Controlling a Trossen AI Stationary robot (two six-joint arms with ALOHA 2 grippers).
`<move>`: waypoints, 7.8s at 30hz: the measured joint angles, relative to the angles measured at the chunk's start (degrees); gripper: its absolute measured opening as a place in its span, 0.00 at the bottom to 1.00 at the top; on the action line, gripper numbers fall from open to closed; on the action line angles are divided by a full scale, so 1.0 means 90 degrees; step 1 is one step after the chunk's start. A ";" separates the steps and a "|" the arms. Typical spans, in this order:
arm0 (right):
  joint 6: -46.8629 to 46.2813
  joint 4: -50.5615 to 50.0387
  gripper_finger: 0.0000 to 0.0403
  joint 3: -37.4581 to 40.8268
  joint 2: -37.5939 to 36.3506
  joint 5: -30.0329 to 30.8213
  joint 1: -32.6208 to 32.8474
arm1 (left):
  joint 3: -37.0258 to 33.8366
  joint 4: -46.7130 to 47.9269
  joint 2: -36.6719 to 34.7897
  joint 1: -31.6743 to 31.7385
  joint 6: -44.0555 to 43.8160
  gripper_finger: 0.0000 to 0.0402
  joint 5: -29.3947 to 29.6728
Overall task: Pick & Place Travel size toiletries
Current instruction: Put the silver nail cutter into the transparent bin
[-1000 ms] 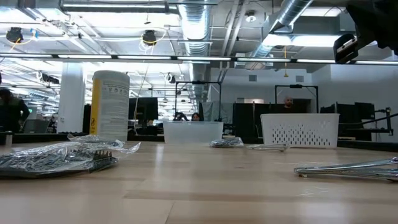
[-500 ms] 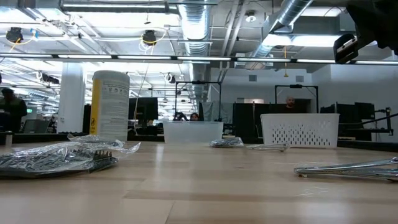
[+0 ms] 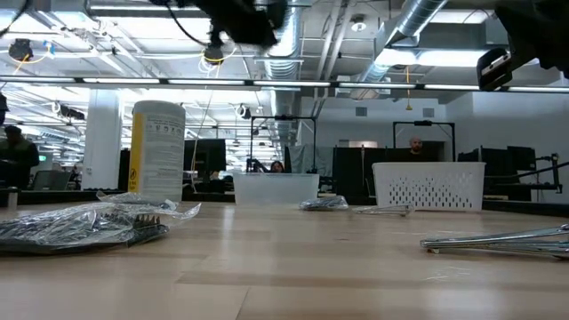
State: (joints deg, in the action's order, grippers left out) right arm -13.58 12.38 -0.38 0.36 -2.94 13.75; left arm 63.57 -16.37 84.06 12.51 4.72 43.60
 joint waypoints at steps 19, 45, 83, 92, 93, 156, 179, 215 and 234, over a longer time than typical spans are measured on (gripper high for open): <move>0.0000 0.0003 0.00 0.0000 0.0000 0.0000 0.0000 | 0.1693 0.2516 0.2964 0.1249 -0.2888 0.12 -0.1946; 0.0000 0.0003 0.00 0.0000 -0.0001 0.0000 0.0000 | 0.1691 0.2548 0.3717 0.1375 -0.3391 0.29 -0.2914; -0.1013 0.5228 0.00 -0.0470 -0.0002 0.1721 -0.0011 | 0.1150 0.2557 -0.3279 -0.2018 -0.1259 0.18 -0.3915; 0.0027 0.0429 0.05 -0.3283 0.0540 0.3029 -0.0013 | 0.0200 0.2306 -0.3939 -0.2456 -0.1440 0.03 -0.3747; -0.0022 -0.0112 0.06 -0.3596 0.0765 0.3321 -0.0013 | 0.0123 0.2277 -0.3984 -0.2482 -0.1448 0.02 -0.3746; 0.0061 -0.6460 0.16 -0.7208 1.2116 0.0314 -0.2667 | -0.1221 0.1832 -0.4824 -0.2549 -0.2129 0.02 -0.3831; -0.0982 -0.4518 0.12 -0.7176 0.8614 -0.0030 -0.2472 | -0.1221 0.1752 -0.4094 -0.2448 -0.2085 0.22 -0.2870; -0.1112 -0.2110 0.12 -0.7188 0.8184 -0.0028 -0.1576 | -0.1221 -0.1758 -0.0797 -0.1027 -0.2576 0.70 -0.5046; -0.0942 -0.1785 0.12 -0.7235 0.8184 -0.0032 -0.1528 | -0.1224 -0.1865 -0.0843 -0.0915 -0.2964 0.70 -0.5387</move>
State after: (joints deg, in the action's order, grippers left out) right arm -22.06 -3.68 -65.49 74.02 -3.22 -0.01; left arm 52.56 -33.15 76.47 4.27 -21.96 -4.89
